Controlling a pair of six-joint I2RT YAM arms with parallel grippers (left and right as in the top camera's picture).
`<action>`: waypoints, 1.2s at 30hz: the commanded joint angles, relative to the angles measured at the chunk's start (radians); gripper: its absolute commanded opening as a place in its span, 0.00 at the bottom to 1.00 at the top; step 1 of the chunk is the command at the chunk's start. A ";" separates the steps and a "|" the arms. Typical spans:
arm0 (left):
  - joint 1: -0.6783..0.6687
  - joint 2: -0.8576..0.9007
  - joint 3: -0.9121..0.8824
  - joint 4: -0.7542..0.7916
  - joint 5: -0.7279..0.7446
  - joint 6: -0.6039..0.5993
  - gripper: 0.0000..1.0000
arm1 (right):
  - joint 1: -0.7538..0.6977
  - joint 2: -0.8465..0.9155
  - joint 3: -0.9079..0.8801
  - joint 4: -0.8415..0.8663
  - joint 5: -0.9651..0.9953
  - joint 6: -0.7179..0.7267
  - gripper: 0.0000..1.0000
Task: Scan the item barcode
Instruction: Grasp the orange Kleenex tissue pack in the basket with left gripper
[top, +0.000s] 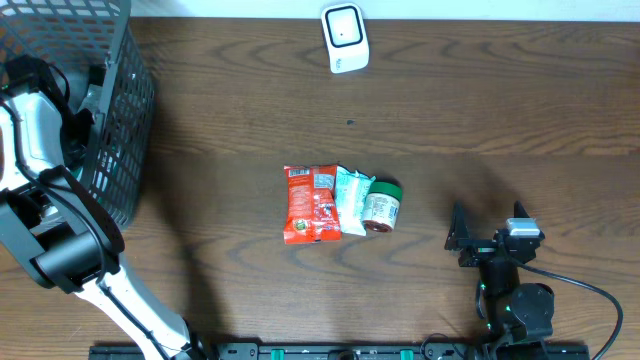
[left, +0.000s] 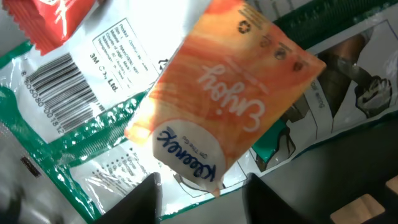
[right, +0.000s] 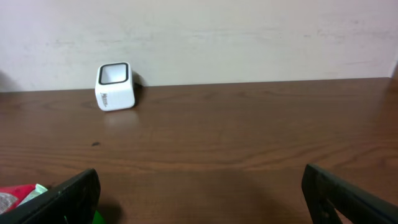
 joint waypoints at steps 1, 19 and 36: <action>0.007 -0.002 0.026 -0.022 0.032 -0.010 0.69 | -0.012 -0.005 -0.001 -0.003 0.012 -0.004 0.99; 0.053 -0.029 0.156 0.043 0.040 0.189 0.81 | -0.012 -0.005 -0.001 -0.003 0.012 -0.004 0.99; 0.090 0.130 0.132 0.042 0.221 0.304 0.54 | -0.012 -0.005 -0.001 -0.003 0.012 -0.004 0.99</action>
